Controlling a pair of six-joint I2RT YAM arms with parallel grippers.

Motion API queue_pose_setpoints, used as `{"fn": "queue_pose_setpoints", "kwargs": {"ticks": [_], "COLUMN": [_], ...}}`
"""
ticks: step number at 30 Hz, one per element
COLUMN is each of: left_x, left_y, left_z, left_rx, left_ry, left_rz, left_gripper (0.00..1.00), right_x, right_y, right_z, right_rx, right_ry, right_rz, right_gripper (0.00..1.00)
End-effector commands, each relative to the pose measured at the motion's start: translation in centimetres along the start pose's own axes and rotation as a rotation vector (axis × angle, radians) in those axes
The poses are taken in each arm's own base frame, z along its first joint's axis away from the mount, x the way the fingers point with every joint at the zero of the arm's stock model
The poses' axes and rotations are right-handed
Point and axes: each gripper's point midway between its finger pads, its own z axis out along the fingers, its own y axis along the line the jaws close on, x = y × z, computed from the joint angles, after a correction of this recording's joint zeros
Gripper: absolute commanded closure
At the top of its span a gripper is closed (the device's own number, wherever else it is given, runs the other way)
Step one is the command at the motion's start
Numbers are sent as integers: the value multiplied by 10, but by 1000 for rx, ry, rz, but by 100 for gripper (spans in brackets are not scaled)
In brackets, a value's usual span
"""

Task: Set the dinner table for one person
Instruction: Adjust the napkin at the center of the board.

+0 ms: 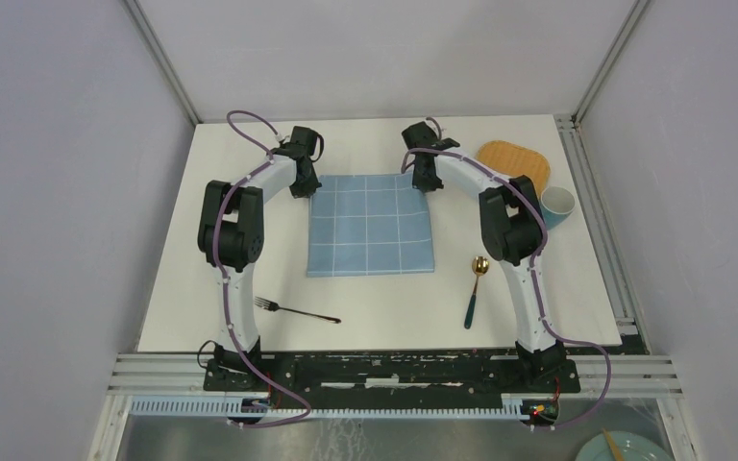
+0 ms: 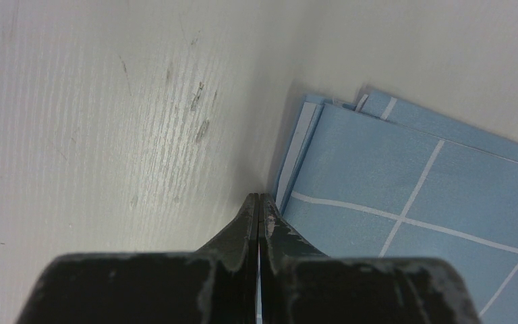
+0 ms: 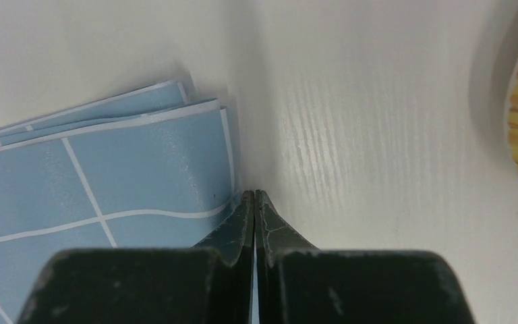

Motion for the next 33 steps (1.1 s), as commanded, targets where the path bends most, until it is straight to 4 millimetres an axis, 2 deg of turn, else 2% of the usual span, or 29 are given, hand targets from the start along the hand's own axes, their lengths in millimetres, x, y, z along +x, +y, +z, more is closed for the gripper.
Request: {"fn": "queue_pose_setpoints", "kwargs": {"ticks": [1, 4, 7, 11, 21, 33], "left_x": [-17, -18, -19, -18, -16, -14], "left_y": [-10, -11, -10, -8, -8, -12], "left_z": [-4, -5, -7, -6, -4, -3], "left_rx": [40, 43, 39, 33, 30, 47], "left_ry": [-39, -41, -45, -43, -39, -28], "left_rz": [-51, -54, -52, -48, -46, -55], "left_gripper": [98, 98, 98, 98, 98, 98], "right_x": [-35, -36, -39, -34, -36, -26], "right_y": [-13, -16, -30, -30, -8, 17], "right_z": [-36, -38, -43, -37, -33, -17], "right_rx": [33, 36, 83, 58, -48, -137], "right_ry": [-101, -106, -143, -114, -101, -42], "right_rz": [20, 36, 63, 72, 80, 77], "right_gripper": [100, 100, 100, 100, 100, 100]}}
